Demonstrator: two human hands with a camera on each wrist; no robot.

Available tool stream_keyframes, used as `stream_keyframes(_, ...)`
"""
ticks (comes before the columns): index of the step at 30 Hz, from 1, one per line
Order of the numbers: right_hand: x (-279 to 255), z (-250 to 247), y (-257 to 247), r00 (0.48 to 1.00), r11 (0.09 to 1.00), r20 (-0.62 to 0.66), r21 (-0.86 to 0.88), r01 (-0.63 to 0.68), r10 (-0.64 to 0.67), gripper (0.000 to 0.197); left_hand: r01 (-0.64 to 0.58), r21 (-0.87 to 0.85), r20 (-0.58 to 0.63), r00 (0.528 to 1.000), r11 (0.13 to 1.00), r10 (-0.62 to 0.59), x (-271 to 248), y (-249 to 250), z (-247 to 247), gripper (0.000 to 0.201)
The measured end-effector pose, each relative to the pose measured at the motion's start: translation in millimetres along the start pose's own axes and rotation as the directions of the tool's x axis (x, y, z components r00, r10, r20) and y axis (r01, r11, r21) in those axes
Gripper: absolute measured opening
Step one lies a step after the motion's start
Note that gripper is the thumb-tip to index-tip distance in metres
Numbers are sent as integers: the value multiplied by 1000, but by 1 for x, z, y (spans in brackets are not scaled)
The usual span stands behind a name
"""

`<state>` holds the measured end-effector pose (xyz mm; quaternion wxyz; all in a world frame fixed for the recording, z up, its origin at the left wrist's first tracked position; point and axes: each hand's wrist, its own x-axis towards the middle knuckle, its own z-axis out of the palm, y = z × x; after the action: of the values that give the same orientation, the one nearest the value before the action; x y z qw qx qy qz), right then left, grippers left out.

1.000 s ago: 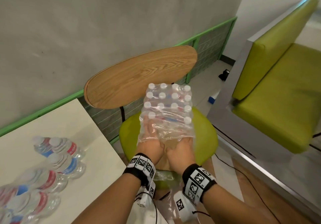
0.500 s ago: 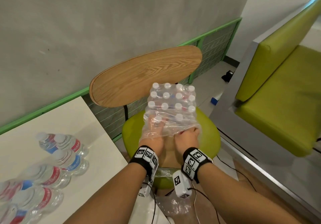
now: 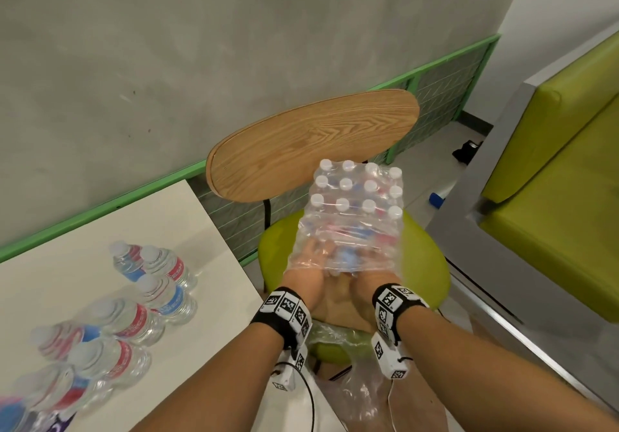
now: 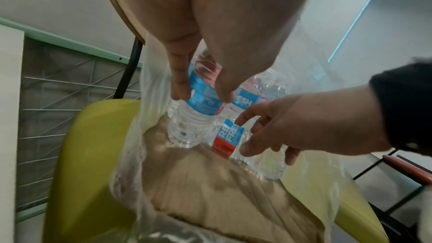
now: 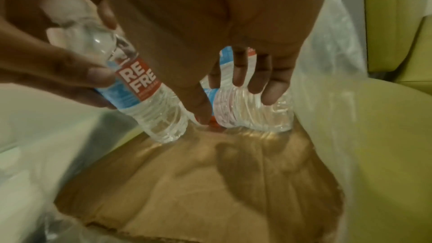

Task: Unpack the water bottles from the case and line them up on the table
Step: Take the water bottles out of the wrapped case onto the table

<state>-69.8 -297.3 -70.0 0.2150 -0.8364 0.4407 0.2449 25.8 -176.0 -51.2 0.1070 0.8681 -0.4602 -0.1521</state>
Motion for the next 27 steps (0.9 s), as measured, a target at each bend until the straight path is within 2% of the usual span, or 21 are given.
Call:
stream_keyframes(2, -1, 2, -6, 996, 992, 62, -107, 72, -65, 33, -53, -41, 1, 999, 998, 53, -11, -1, 2, 67)
stream_keyframes(3, -2, 1, -5, 993, 983, 88, -161, 91, -77, 36, -50, -55, 34, 998, 997, 52, -17, -3, 6, 62)
stream_keyframes(5, -5, -1, -5, 986, 968, 157, -234, 85, -49, 41, -48, -92, 92, 994, 995, 57, -27, -7, 13, 56)
stream_keyframes(7, -2, 4, -3, 986, 941, 148, -316, 120, -76, 49, -59, -174, 120, 990, 983, 81, -38, -13, 19, 65)
stream_keyframes(9, 1, 12, -1, 979, 895, 157, -407, 182, -128, 56, -66, -216, 116, 989, 974, 93, -52, -19, 21, 66)
stream_keyframes(10, 3, 19, -1, 979, 892, 148, -410, 190, -141, 50, -67, -258, 105, 990, 964, 97, -59, -23, 23, 64)
stream_keyframes(11, 0, 22, -1, 980, 902, 112, -385, 194, -163, 42, -76, -330, 89, 990, 941, 111, -67, -27, 25, 62)
stream_keyframes(14, -17, 44, 1, 982, 936, -11, -305, 175, -187, 46, -5, -536, 104, 992, 844, 72, -94, -43, 20, 61)
stream_keyframes(17, -32, 71, 14, 977, 987, -143, -52, 149, -155, 48, 57, -628, 131, 991, 776, 33, -124, -63, 7, 63)
stream_keyframes(20, -42, 77, 19, 982, 974, -131, 159, 159, -139, 37, 106, -691, 115, 993, 715, -36, -154, -84, -4, 60)
stream_keyframes(23, -62, 70, 18, 969, 959, -85, 148, 242, -232, 48, 128, -745, 24, 986, 655, -165, -189, -101, -17, 59)
stream_keyframes(25, -80, 69, 15, 958, 945, -63, 155, 288, -281, 53, 148, -817, -14, 961, 557, -276, -216, -113, -25, 57)
stream_keyframes(27, -98, 72, 9, 933, 903, -50, 237, 357, -356, 54, 174, -869, -16, 925, 464, -379, -245, -127, -33, 52)
